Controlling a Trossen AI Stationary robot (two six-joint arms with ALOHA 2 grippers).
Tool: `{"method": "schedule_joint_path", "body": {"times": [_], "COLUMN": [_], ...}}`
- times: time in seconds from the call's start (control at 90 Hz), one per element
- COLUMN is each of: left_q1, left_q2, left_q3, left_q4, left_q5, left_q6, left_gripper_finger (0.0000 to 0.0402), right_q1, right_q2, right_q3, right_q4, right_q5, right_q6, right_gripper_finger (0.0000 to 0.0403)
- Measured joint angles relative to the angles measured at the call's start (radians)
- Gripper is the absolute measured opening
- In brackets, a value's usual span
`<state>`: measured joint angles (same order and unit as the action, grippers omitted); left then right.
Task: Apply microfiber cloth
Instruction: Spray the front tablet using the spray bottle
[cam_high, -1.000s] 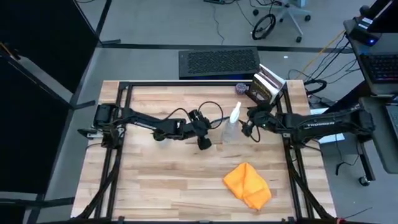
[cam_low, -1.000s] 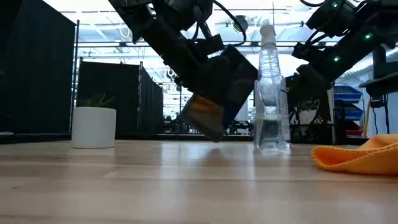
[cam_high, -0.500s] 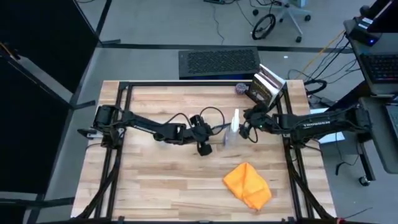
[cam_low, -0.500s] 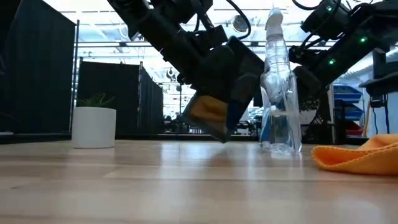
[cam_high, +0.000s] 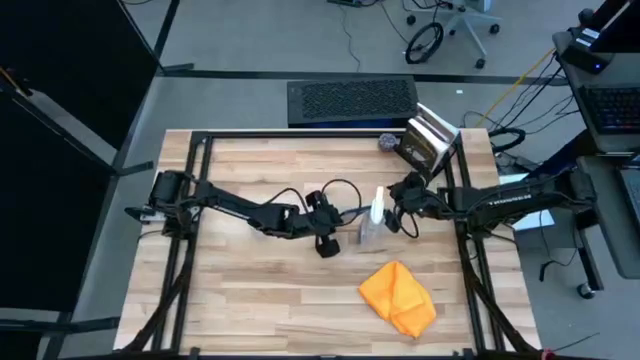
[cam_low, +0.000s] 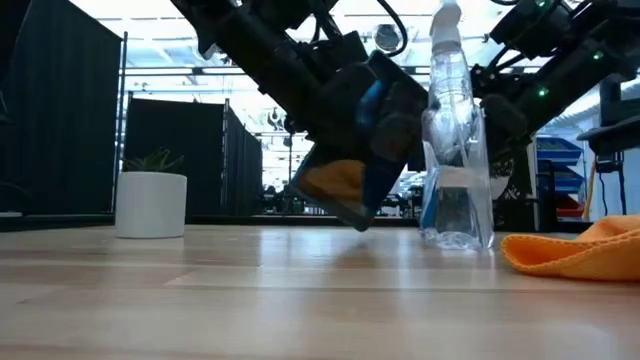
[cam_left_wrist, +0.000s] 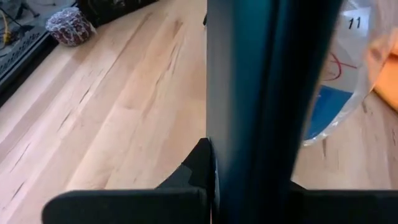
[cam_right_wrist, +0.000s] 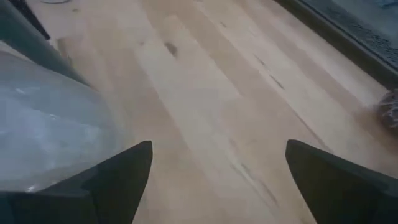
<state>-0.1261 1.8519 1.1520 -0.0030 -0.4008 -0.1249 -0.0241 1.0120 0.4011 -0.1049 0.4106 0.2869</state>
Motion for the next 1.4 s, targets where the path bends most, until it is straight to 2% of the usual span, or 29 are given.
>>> {"method": "schedule_joint_path", "body": {"times": [0.1,0.322,0.433,0.622,0.856,0.944,1.044,1.122,1.4], "left_q1": [-0.006,-0.01,-0.001,0.004,0.014,0.026,0.035,0.045,0.061], "left_q2": [-0.04,-0.174,-0.239,-0.303,-0.316,-0.314,-0.312,-0.311,-0.311], "left_q3": [0.004,0.028,0.03,0.03,0.029,0.029,0.029,0.029,0.029], "left_q4": [-0.071,-0.221,-0.246,-0.265,-0.266,-0.258,-0.253,-0.225,-0.184], "left_q5": [-0.016,-0.053,-0.054,-0.056,-0.055,-0.051,-0.044,-0.025,0.004], "left_q6": [-0.001,0.001,0.009,0.034,0.036,0.026,0.027,0.027,0.026], "left_gripper_finger": [0.0006,0.0006,0.0006,0.0006,0.0006,0.0006,0.0006,0.0006,0.0006], "right_q1": [0.006,0.008,0.041,0.175,0.389,0.424,0.416,0.411,0.409], "right_q2": [-0.038,-0.135,-0.19,-0.313,-0.412,-0.407,-0.395,-0.392,-0.377], "right_q3": [0.019,0.223,0.299,0.287,0.124,0.051,-0.002,-0.026,-0.05], "right_q4": [-0.07,-0.488,-0.538,-0.435,-0.157,-0.019,0.136,0.22,0.284], "right_q5": [-0.017,-0.135,-0.176,-0.142,0.158,0.214,0.218,0.182,0.116], "right_q6": [0.01,0.019,0.015,0.001,-0.104,-0.171,-0.257,-0.288,-0.276], "right_gripper_finger": [0.0352,0.0352,0.0352,0.0352,0.0352,0.0352,0.0352,0.0352,0.0352]}}
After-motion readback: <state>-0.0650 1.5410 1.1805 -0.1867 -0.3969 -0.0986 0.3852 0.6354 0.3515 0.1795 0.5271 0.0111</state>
